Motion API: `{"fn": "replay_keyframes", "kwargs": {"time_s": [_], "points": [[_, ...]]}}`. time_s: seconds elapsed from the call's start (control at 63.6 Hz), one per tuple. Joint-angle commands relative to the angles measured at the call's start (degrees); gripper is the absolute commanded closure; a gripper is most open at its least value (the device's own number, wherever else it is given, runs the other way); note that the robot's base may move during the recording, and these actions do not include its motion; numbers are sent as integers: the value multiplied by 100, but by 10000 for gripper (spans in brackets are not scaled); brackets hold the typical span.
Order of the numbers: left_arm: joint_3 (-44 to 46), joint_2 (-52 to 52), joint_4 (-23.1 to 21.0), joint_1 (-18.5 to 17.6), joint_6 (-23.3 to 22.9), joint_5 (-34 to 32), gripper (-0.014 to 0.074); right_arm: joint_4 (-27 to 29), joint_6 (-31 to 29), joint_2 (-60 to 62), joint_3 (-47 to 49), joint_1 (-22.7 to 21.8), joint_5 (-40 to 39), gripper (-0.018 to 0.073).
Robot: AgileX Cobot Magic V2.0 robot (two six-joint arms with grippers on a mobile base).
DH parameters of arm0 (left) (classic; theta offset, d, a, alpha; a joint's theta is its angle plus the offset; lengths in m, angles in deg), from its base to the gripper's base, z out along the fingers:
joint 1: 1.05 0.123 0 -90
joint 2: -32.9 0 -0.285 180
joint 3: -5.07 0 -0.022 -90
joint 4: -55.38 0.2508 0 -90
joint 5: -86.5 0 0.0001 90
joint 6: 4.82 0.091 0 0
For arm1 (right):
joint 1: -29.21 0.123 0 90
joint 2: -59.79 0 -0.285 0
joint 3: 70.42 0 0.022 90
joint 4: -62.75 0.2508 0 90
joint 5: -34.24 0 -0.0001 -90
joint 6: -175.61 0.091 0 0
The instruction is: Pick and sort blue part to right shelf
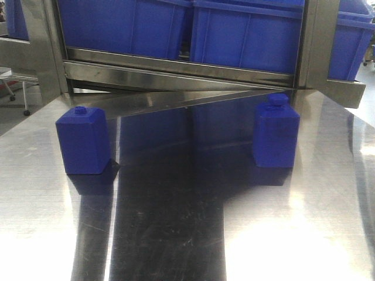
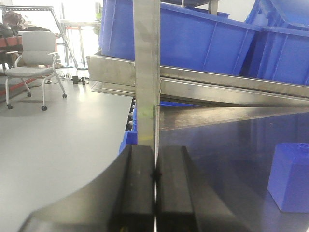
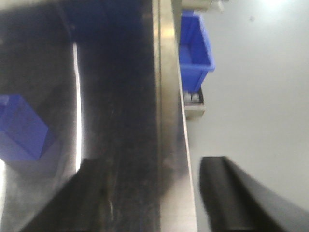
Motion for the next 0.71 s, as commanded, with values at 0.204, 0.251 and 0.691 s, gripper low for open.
{"fn": "replay_keyframes", "kwargs": {"time_s": [0.204,0.251,0.691], "points": [[-141,-126,-37,-5,-13,-480,461,352,107,-1466,1680,620,1322,-61],[-141,-126,-37,-5,-13,-480,461,571,107,-1773,1975,724,1518,-61],[-141,-126,-37,-5,-13,-480,461,1235,365,-4203,4714,1533,3664,-61]]}}
